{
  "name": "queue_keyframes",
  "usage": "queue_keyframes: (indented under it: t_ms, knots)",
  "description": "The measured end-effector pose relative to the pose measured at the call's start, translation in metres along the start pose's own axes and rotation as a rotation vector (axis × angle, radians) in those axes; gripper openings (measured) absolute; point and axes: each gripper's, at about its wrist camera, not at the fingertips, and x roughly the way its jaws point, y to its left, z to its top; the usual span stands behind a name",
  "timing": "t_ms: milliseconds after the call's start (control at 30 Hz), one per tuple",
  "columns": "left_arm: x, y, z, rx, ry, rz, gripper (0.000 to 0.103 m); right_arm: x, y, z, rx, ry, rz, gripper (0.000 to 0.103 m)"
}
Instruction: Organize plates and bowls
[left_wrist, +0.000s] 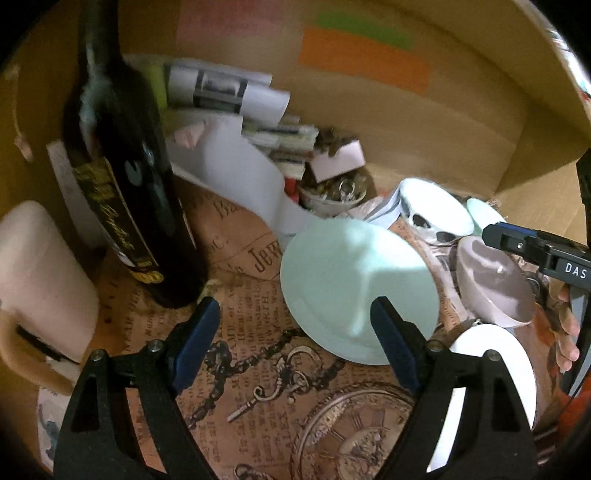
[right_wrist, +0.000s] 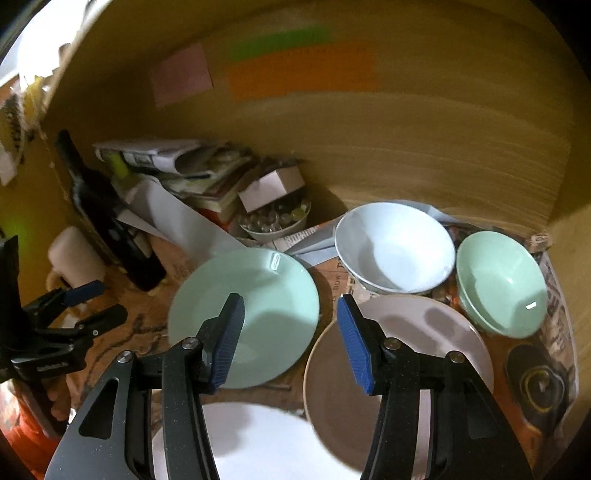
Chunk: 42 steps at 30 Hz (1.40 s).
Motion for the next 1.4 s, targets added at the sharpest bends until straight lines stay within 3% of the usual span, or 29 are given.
queue_keyframes:
  t_ms: [300, 533, 700, 833, 967, 1400]
  knots:
    - [0.051, 0.008, 0.002, 0.004, 0.13, -0.04, 0.082, 0.055, -0.006, 0.014, -0.01, 0.138, -0.012, 0.049]
    - [0.07, 0.011, 0.001, -0.008, 0.184, -0.078, 0.062, 0.089, -0.004, 0.021, -0.048, 0.24, -0.038, 0.048]
    - [0.076, 0.014, -0.002, -0.017, 0.216, -0.099, 0.052, 0.102, -0.008, 0.023, -0.036, 0.296, -0.02, 0.042]
    - [0.081, 0.013, -0.004, -0.015, 0.237, -0.107, 0.037, 0.11, -0.01, 0.024, -0.031, 0.332, -0.024, 0.037]
    - [0.08, 0.01, -0.006, -0.003, 0.232, -0.115, 0.03, 0.119, -0.013, 0.026, -0.021, 0.37, -0.035, 0.036]
    - [0.091, -0.004, -0.008, 0.015, 0.24, -0.149, 0.026, 0.142, -0.011, 0.029, -0.051, 0.452, -0.076, 0.036]
